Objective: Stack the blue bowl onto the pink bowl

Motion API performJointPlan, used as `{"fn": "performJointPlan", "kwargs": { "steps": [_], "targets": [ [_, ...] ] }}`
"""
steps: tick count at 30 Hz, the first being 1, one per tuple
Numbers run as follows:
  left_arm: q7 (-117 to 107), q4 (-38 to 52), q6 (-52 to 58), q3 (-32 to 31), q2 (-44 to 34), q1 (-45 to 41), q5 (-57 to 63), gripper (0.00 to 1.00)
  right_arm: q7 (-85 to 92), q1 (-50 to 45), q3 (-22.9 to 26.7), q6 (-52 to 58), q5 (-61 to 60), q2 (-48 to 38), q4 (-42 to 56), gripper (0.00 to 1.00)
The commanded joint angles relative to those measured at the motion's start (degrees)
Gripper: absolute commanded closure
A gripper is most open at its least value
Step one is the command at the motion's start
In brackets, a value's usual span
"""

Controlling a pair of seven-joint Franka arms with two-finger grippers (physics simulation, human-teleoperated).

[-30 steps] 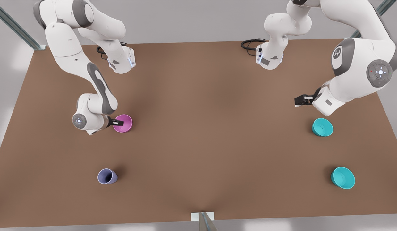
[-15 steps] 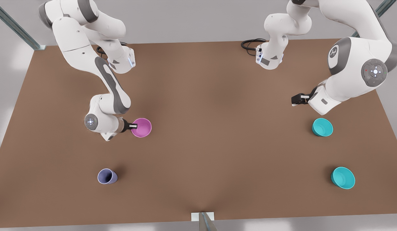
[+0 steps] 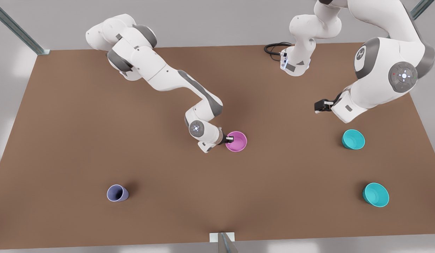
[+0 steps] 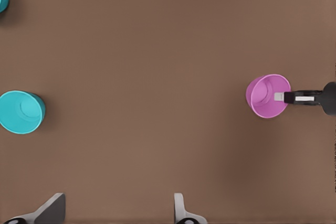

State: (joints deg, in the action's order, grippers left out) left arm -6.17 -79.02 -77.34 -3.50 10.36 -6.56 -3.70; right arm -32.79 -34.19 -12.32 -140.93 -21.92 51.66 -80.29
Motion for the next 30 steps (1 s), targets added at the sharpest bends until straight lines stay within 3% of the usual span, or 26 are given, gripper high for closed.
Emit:
{"fn": "performJointPlan", "kwargs": {
  "steps": [1,2,3,8,11,12,14,17,19,21,30],
  "targets": [
    [-0.42,0.01,0.61,-0.45,-0.16,0.32,0.18,0.00,-29.00,-0.26,0.36,-2.59,1.00,0.19,0.13,0.79],
    [-0.77,0.09,0.61,-1.07,-0.16,-0.21,0.10,0.00,-28.91,-0.35,0.36,-3.21,1.17,0.28,0.04,0.19],
    [-2.26,0.01,0.61,-2.04,-0.16,-0.03,0.10,0.00,-29.00,-0.35,0.36,-3.91,1.17,0.28,0.04,0.00],
    [-2.45,-0.78,1.93,-1.69,0.54,1.97,0.36,0.00,-29.00,1.58,0.27,1.43,0.73,-4.98,-0.66,0.00],
    [4.30,-1.05,-8.07,-1.69,7.30,13.40,1.50,0.00,-23.57,9.31,0.45,29.01,4.40,-11.67,-0.66,0.00],
    [9.84,-0.96,-11.68,-1.69,8.98,17.01,1.59,0.00,-11.30,14.57,0.45,41.58,13.01,-12.81,-0.75,0.00],
    [18.29,-1.05,-14.94,-1.25,10.91,20.79,1.50,0.00,11.49,29.08,0.36,53.73,19.36,-13.08,-1.02,0.00],
    [34.28,-8.51,-24.77,9.47,13.55,19.39,-3.76,0.00,29.96,33.31,-0.07,75.95,30.08,-22.82,13.90,0.00],
    [42.46,-9.04,-29.71,13.08,17.42,20.79,-7.55,0.00,35.69,34.10,2.38,78.00,30.35,-33.90,15.95,0.00],
    [45.37,-13.00,-32.16,15.71,17.85,20.97,-8.69,0.00,34.72,34.10,2.47,70.98,31.59,-48.84,4.88,0.00],
    [53.45,-15.99,-38.15,16.51,25.76,22.55,-9.04,0.00,33.49,35.69,2.65,70.44,30.79,-42.52,6.02,0.00]
  ]
}}
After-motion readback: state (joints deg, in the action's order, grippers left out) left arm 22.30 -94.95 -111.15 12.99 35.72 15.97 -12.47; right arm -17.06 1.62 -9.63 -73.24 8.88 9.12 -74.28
